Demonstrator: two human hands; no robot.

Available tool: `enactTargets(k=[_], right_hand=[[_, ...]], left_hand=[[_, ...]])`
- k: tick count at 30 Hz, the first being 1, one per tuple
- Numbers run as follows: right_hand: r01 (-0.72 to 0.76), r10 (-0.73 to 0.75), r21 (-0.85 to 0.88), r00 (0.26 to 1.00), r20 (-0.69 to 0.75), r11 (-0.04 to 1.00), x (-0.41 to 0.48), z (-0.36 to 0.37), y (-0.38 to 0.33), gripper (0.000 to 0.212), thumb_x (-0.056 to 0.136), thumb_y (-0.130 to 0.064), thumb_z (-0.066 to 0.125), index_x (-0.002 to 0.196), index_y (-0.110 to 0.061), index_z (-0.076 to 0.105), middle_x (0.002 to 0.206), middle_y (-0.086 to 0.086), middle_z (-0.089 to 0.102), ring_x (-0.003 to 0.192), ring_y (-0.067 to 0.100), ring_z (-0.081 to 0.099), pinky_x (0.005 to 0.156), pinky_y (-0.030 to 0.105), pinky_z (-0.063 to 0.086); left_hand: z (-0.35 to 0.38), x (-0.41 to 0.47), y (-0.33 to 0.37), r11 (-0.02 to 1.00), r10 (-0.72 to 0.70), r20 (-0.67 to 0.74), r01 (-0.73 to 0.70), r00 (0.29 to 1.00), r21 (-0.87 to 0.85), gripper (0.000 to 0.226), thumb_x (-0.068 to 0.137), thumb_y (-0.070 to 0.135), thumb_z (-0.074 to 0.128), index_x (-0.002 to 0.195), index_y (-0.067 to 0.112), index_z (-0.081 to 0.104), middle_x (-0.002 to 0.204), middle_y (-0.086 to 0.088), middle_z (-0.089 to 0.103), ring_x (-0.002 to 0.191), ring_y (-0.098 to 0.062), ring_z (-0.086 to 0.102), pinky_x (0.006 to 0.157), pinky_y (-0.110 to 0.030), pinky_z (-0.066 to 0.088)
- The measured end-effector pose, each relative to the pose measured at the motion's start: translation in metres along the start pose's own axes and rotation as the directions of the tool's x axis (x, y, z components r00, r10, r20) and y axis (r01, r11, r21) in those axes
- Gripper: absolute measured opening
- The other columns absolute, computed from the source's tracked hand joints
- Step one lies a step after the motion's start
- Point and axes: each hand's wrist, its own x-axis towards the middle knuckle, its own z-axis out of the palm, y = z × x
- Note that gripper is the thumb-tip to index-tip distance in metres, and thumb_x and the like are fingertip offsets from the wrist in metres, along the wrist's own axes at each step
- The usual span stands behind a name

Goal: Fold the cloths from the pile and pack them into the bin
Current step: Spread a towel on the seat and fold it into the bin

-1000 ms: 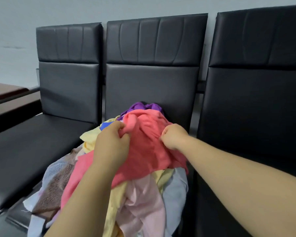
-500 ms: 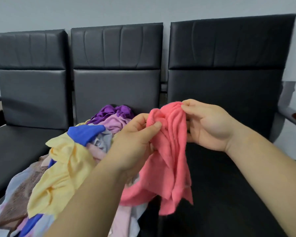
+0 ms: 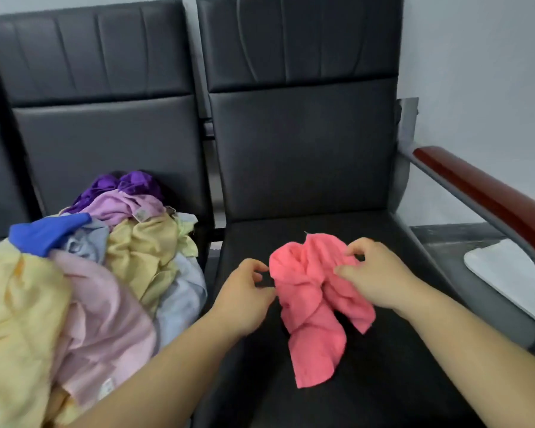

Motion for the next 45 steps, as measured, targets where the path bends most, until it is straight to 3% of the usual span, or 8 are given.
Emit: enactTargets(k=[5,13,18,24,30,40,43,45], right_hand=[[0.101,-0.064,-0.132,0.964,0.259,0.986,-0.018,0.009,-0.004,0.025,0.085,-0.038,0.078,0.106,-0.032,0.066,0.098,-0.015,0.068,0.095,0.005,0.064,0.090,0.033,0.055],[0.192,-0.079,-0.240,0.907,0.414,0.951,-0.011,0.038,0.015,0.030,0.094,-0.029,0.071,0.122,-0.034,0.061,0.115,-0.015,0.066,0.103,0.009,0.063,0.085,0.025,0.051],[0.167,-0.090,-0.174,0.921,0.379,0.971,-0.001,0.036,0.018,0.024,0.086,-0.022,0.075,0.093,-0.037,0.058,0.092,-0.012,0.072,0.086,0.015,0.072,0.079,0.039,0.061],[0.232,-0.291,0.265,0.934,0.207,0.936,0.000,0.011,-0.008,0.067,0.081,-0.016,0.081,0.135,-0.043,0.050,0.125,-0.015,0.059,0.089,0.013,0.074,0.087,0.037,0.060],[0.182,-0.397,0.562,0.871,0.288,0.807,0.000,0.009,-0.019,0.016,0.092,-0.012,0.072,0.106,-0.005,0.075,0.106,0.015,0.076,0.099,0.024,0.073,0.096,0.042,0.057],[-0.282,-0.199,0.959,0.939,0.282,0.031,0.000,-0.001,-0.037,0.016,0.089,-0.018,0.061,0.075,-0.014,0.056,0.064,0.002,0.051,0.063,0.018,0.057,0.074,0.033,0.055],[-0.210,-0.115,0.955,0.965,0.238,0.209,0.002,0.001,-0.032,0.039,0.096,-0.019,0.060,0.057,-0.015,0.054,0.054,0.000,0.045,0.050,0.014,0.048,0.052,0.026,0.045],[0.007,-0.218,0.772,0.961,0.171,0.635,0.003,0.000,-0.026,0.027,0.089,-0.035,0.072,0.067,-0.020,0.065,0.069,-0.002,0.060,0.068,0.015,0.059,0.064,0.027,0.046]], left_hand=[[0.025,-0.006,-0.003,0.951,0.161,0.336,-0.236,0.928,0.198,0.027,0.078,0.028,0.074,0.101,0.027,0.060,0.101,0.010,0.067,0.092,-0.012,0.066,0.088,-0.037,0.054],[0.042,0.006,-0.019,0.864,0.256,0.263,-0.342,0.930,0.370,0.024,0.085,0.033,0.071,0.078,0.034,0.049,0.089,0.013,0.057,0.080,-0.010,0.058,0.076,-0.032,0.052],[0.019,0.012,-0.007,0.974,0.227,0.163,-0.225,0.960,-0.032,0.013,0.095,0.017,0.064,0.085,0.022,0.070,0.079,0.005,0.075,0.071,-0.009,0.070,0.076,-0.041,0.059],[-0.014,-0.003,0.027,0.877,0.227,0.259,-0.082,0.939,-0.473,0.021,0.105,0.018,0.052,0.103,0.011,0.072,0.095,-0.015,0.074,0.084,-0.024,0.069,0.076,-0.039,0.058],[-0.025,-0.011,0.034,0.872,0.261,0.268,-0.108,0.927,-0.477,0.021,0.101,0.020,0.060,0.086,0.014,0.074,0.083,-0.009,0.072,0.074,-0.017,0.065,0.067,-0.028,0.053],[-0.046,0.006,0.013,0.984,0.147,0.247,-0.167,0.958,0.062,0.010,0.074,0.012,0.064,0.076,0.018,0.072,0.072,-0.006,0.071,0.066,-0.015,0.064,0.070,-0.041,0.055],[-0.054,0.011,0.010,0.996,0.071,0.237,-0.055,0.969,-0.077,0.011,0.077,0.021,0.067,0.082,0.015,0.073,0.075,-0.008,0.068,0.070,-0.017,0.058,0.069,-0.035,0.047],[-0.062,0.013,0.011,0.969,0.070,0.207,-0.017,0.976,-0.247,0.011,0.093,0.014,0.066,0.083,0.013,0.071,0.078,-0.008,0.067,0.072,-0.020,0.060,0.069,-0.033,0.050]])
